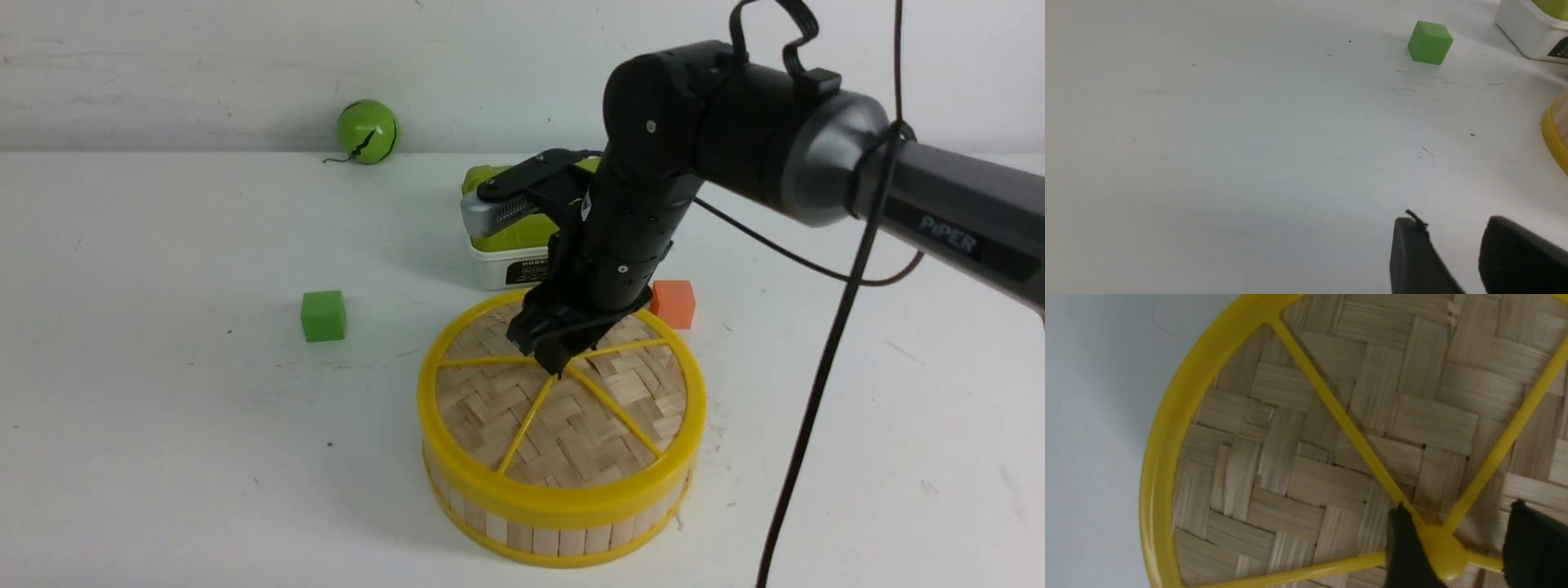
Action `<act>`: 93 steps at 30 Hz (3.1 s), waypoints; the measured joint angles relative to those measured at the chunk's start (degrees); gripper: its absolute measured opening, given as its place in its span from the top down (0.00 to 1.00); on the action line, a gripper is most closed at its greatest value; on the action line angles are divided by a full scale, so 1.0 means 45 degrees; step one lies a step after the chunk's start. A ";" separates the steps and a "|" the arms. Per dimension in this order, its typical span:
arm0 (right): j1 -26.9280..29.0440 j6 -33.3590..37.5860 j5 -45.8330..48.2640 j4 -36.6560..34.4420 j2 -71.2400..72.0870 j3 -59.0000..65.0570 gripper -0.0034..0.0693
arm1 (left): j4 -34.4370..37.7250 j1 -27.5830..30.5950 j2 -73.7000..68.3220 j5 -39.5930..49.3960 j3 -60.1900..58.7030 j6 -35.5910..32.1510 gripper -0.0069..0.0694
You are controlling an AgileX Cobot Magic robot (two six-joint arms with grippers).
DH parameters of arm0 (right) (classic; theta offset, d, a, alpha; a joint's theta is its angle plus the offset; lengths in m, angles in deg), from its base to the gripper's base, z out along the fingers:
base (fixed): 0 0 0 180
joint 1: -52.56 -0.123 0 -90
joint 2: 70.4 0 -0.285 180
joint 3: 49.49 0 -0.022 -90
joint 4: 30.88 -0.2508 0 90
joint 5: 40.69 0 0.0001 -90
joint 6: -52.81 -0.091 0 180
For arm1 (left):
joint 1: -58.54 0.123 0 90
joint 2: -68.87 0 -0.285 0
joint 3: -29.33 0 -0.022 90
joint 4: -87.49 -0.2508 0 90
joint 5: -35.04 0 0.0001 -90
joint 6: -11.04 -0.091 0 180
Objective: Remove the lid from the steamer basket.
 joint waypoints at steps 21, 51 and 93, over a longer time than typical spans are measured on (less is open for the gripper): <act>0.0159 -0.0122 0.1741 0.1373 0.3175 -0.1766 0.81 | 0.0000 0.0000 0.0000 0.0000 0.0000 0.0000 0.60; 0.5438 -0.1348 -0.6731 0.0855 0.4078 0.9918 0.81 | 0.0000 0.0000 0.0000 0.0000 0.0000 0.0000 0.59; 0.3254 0.0252 -0.5956 -0.2473 1.5704 1.0474 0.98 | 0.0000 0.0000 0.0000 0.0013 0.0000 0.0000 0.60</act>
